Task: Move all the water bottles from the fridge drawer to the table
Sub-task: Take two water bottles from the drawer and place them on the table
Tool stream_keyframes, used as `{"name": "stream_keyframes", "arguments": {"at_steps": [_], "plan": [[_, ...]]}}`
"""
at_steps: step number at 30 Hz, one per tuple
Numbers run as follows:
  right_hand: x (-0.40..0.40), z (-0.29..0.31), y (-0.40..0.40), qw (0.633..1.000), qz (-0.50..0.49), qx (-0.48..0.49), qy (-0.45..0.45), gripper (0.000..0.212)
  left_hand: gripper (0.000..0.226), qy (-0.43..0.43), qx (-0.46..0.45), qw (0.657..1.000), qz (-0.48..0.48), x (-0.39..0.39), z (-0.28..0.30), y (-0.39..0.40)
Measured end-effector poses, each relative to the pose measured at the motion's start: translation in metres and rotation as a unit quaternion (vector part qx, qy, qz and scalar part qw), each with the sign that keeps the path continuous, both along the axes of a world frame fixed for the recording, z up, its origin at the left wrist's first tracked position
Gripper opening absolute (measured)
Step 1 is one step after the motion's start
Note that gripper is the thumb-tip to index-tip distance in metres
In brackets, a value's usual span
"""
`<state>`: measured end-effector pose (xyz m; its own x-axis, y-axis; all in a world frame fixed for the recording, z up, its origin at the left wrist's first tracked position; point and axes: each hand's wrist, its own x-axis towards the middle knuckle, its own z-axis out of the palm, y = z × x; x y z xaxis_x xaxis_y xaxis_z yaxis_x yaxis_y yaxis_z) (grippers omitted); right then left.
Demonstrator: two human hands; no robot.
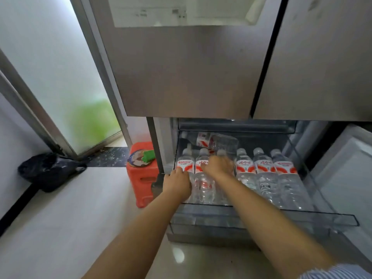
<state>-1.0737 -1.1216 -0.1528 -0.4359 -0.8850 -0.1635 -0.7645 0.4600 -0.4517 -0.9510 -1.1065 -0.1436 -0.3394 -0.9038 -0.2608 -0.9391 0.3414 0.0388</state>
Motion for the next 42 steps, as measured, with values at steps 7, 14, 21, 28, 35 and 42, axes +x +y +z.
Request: {"name": "stream_keyframes", "arguments": {"at_steps": [7,14,21,28,35,42], "plan": [[-0.002,-0.024,-0.067,0.997,-0.001,0.079,0.016,0.060,0.041,-0.055,-0.022,0.997,-0.054,0.013,-0.004,-0.012],[-0.023,-0.010,-0.066,0.965,-0.068,0.010,-0.252,0.032,0.038,0.112,0.009,0.993,0.032,0.009,0.010,-0.043],[-0.040,0.030,0.000,0.913,-0.084,-0.145,-0.373,0.010,0.040,0.083,0.099,0.989,0.071,-0.042,-0.002,-0.098],[-0.049,0.031,0.014,0.903,-0.070,-0.179,-0.384,0.009,0.035,0.042,0.059,0.993,0.098,-0.060,-0.013,-0.111],[-0.056,0.033,0.016,0.899,-0.066,-0.215,-0.375,0.015,0.038,0.182,-0.033,0.979,0.087,-0.053,0.021,-0.093],[-0.036,0.052,0.018,0.922,-0.024,-0.248,-0.296,0.018,0.039,0.246,-0.078,0.964,0.064,-0.009,0.080,-0.046]]}}
